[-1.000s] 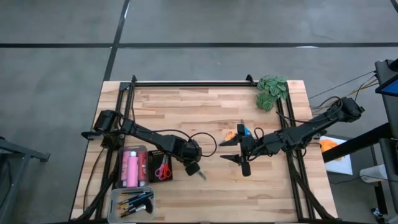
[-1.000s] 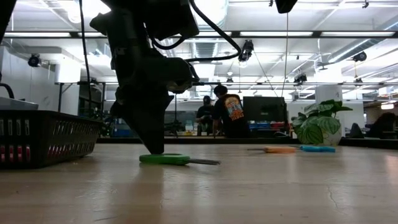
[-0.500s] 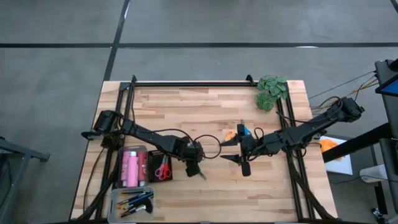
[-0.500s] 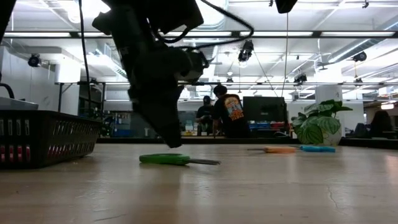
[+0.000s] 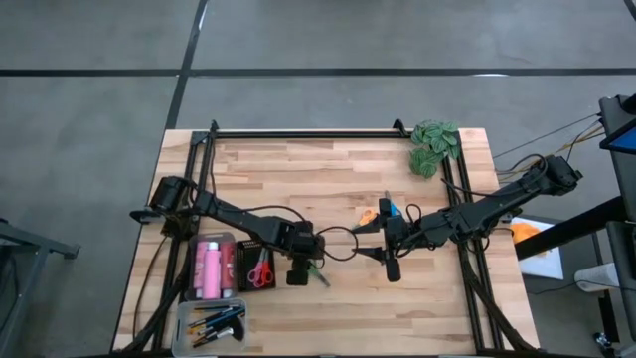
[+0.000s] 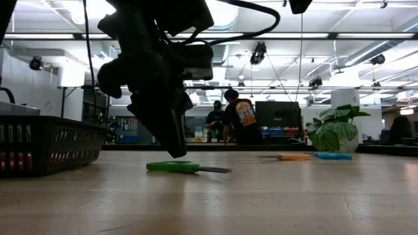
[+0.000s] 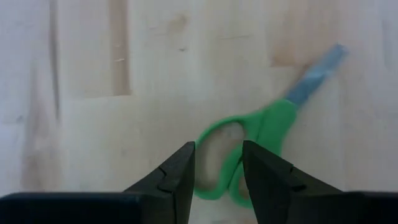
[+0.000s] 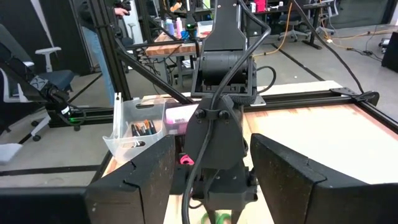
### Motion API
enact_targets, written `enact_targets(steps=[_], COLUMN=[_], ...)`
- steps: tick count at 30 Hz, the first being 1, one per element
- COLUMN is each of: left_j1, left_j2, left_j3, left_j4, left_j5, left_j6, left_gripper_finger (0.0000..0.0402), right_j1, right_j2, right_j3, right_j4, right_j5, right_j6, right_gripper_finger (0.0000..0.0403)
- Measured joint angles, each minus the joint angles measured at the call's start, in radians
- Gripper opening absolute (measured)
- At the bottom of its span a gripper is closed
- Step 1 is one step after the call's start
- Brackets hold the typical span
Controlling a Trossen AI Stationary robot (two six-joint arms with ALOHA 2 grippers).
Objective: Pick & Place Paint Supplies
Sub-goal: Put the green scissors into the black bin
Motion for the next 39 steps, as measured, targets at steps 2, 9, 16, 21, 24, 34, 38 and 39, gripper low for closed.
enact_targets(steps=[2, 9, 16, 21, 24, 34, 38, 39], left_j1=[0.004, 0.03, 0.067, 0.07, 0.074, 0.079, 0.079, 0.079], left_j2=[0.0, 0.0, 0.014, 0.011, 0.006, 0.006, 0.008, 0.008], left_j3=[0.0, 0.0, -0.036, -0.102, -0.144, -0.171, -0.172, -0.172], left_j4=[0.003, 0.035, 0.097, 0.192, 0.251, 0.276, 0.276, 0.276], left_j5=[0.025, 0.041, 0.143, 0.161, 0.163, 0.17, 0.16, 0.156], left_j6=[0.035, 0.106, 0.122, 0.141, 0.137, 0.109, 0.105, 0.1], left_gripper_finger=[0.0136, 0.0136, 0.0136, 0.0136, 0.0136, 0.0119, 0.0076, 0.0062], right_j1=[0.0, 0.0, 0.0, 0.0, 0.0, 0.0, 0.0, 0.0], right_j2=[0.0, 0.0, 0.0, 0.0, 0.0, 0.0, 0.0, 0.0], right_j3=[0.0, 0.0, 0.0, 0.0, 0.0, 0.0, 0.0, 0.0], right_j4=[0.0, 0.0, 0.0, 0.0, 0.0, 0.0, 0.0, 0.0], right_j5=[0.0, 0.0, 0.0, 0.0, 0.0, 0.0, 0.0, 0.0], right_j6=[0.0, 0.0, 0.0, 0.0, 0.0, 0.0, 0.0, 0.0], right_gripper_finger=[0.0209, 0.0209, 0.0209, 0.0209, 0.0209, 0.0209, 0.0209, 0.0209])
